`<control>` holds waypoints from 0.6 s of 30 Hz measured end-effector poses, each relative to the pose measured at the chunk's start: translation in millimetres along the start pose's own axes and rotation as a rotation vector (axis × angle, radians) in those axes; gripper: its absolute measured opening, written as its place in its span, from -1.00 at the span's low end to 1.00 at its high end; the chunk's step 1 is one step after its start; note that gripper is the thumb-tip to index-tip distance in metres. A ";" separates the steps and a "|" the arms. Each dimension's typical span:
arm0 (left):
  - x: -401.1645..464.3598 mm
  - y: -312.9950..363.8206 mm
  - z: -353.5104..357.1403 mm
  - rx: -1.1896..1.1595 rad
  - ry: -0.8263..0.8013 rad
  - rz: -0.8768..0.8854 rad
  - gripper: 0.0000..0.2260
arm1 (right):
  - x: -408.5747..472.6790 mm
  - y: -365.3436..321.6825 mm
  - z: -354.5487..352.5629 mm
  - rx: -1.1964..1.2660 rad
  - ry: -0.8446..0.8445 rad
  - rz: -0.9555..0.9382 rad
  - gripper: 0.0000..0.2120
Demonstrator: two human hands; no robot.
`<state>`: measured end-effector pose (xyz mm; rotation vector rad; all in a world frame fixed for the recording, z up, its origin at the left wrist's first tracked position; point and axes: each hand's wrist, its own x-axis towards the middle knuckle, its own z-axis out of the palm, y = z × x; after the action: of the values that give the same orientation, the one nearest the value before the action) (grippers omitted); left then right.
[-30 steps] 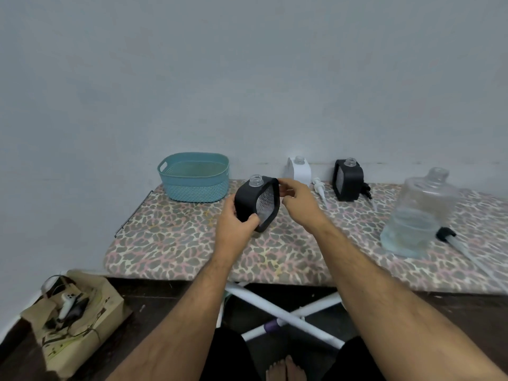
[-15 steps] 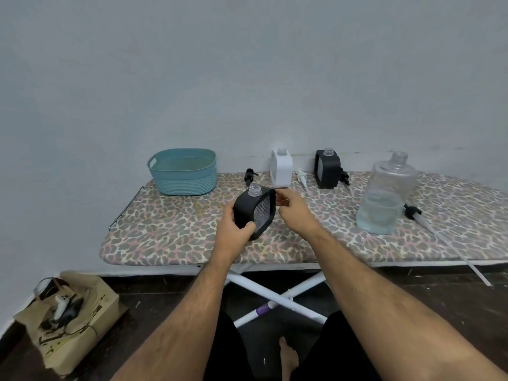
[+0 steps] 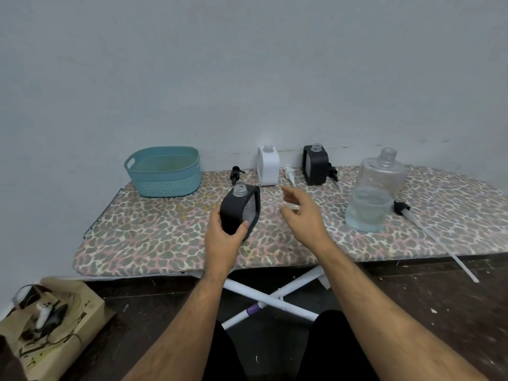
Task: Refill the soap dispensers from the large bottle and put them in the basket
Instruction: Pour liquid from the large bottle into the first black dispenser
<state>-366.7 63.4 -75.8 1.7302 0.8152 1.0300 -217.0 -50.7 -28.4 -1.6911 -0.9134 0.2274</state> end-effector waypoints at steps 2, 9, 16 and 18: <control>0.2 -4.1 1.0 0.021 -0.004 0.006 -0.52 | -5.6 4.7 -12.1 0.008 0.051 -0.016 -0.59; -3.4 -5.0 2.1 0.118 0.011 0.051 -0.52 | -28.0 4.9 -60.6 0.043 0.428 -0.100 -0.82; -3.2 -5.8 2.4 0.127 0.008 0.052 -0.50 | -20.2 32.2 -130.7 0.060 0.788 0.032 -0.27; -3.7 -5.1 2.8 0.127 0.008 0.048 -0.51 | -12.9 49.4 -144.3 0.060 0.639 0.137 -0.09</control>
<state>-366.1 60.9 -82.2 1.8620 0.8633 1.0370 -119.8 -168.9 -27.6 -1.6224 -0.3127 -0.1900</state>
